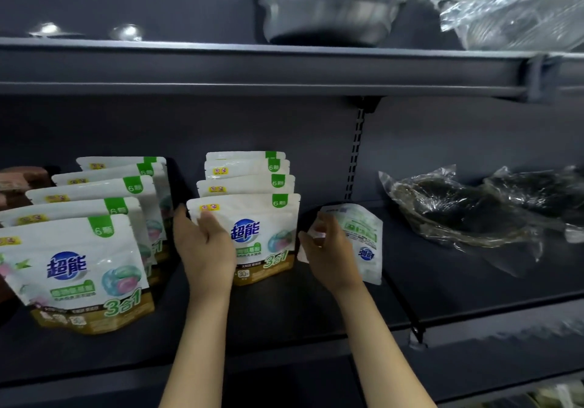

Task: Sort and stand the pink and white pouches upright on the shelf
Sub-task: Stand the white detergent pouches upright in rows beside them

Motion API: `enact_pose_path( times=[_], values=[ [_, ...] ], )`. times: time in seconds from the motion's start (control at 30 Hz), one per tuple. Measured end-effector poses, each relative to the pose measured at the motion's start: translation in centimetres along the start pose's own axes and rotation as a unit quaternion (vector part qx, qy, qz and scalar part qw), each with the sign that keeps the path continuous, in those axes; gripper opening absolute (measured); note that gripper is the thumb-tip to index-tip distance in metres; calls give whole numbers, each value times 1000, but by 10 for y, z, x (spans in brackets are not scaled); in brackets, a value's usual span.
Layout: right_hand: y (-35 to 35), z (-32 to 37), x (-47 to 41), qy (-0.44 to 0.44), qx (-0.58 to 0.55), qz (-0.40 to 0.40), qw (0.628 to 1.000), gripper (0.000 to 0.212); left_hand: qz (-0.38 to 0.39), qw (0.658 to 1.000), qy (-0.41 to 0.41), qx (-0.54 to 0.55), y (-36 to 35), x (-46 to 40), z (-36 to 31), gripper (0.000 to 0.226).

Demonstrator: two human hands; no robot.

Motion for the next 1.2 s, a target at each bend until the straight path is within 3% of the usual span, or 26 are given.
enact_pose_path(
  times=[0.17,0.47,0.53,0.6,0.7,0.87,1.03,1.2],
  values=[
    [39,-9,-6,-10,19,-35,999,40,-63,989,-133,-8,-7,5,-37,62],
    [81,-46,-17,-69,51,-25,996,42,-103,959,-264,-16,-31,56,-93,43],
    [85,-59,-22,-98,47,-21,994,41,-84,958,-274,24,-43,70,-97,35],
    [89,-70,-27,-128,29,-16,991,40,0,955,-291,56,-65,82,-97,28],
    [92,-81,-33,-159,12,-5,987,39,148,957,-251,-7,-112,90,-76,26],
    [94,-90,-34,-164,-28,12,986,34,310,933,-81,-163,-166,87,-30,49],
    [91,-85,-34,-146,33,69,986,40,341,882,-38,-323,-189,79,-1,67],
    [92,-85,-31,-137,22,91,986,36,358,855,21,-375,-194,85,4,77]
  ],
)
Point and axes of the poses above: each hand's wrist, its own x-axis away from the middle knuckle, its own y-axis out of the back of the hand, z = x × y, the point moved 4 cm from there along -x, towards the middle knuckle, and after that the axes turned 7 degrees about -y, right-handed, at the moved point
